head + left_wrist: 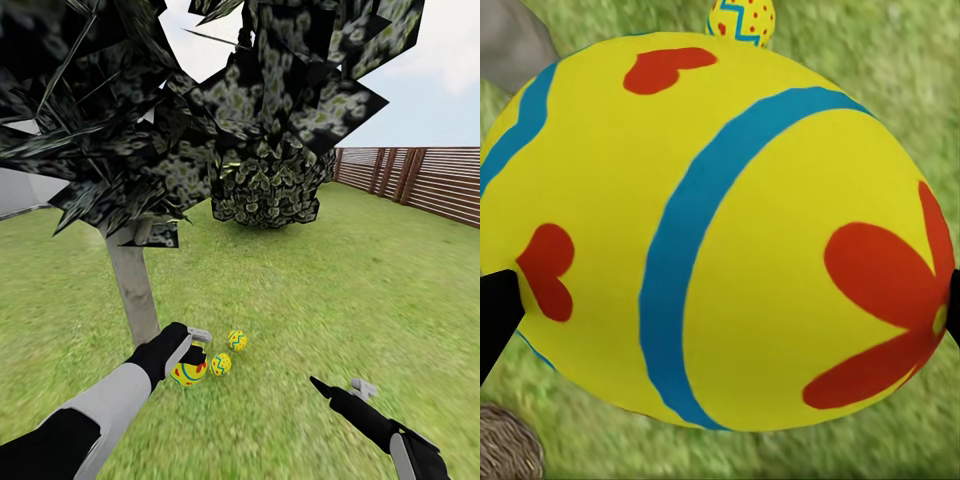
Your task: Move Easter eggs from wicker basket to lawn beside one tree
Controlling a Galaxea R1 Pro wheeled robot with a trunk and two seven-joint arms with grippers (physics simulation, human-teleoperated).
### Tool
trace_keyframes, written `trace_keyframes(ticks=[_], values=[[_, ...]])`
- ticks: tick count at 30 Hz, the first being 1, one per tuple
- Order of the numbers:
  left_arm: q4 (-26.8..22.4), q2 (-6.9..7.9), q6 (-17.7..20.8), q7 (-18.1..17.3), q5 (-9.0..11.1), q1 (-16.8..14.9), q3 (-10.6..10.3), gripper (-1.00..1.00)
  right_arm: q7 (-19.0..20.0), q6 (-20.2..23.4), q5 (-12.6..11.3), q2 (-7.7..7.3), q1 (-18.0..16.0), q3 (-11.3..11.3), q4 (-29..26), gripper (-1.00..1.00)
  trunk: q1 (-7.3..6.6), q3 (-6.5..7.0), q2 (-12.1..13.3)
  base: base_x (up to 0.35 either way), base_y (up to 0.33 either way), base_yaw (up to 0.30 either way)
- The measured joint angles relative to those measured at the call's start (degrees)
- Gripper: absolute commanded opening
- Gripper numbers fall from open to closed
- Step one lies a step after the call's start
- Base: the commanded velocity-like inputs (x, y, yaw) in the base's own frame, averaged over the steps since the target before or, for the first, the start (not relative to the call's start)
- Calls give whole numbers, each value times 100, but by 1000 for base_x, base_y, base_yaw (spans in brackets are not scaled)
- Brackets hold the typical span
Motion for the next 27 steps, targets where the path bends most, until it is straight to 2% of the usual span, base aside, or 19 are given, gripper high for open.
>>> trace_keyframes(ticks=[19,27], values=[[0,0,-35,0,0,0,0,-100,-2,-19,-32,9,0,18,-2,100,418,-342,-762,0,0,0],[0,-3,-35,0,0,0,0,-100,-25,37,8,5,0,32,63,100,593,-526,-1083,0,0,0]])
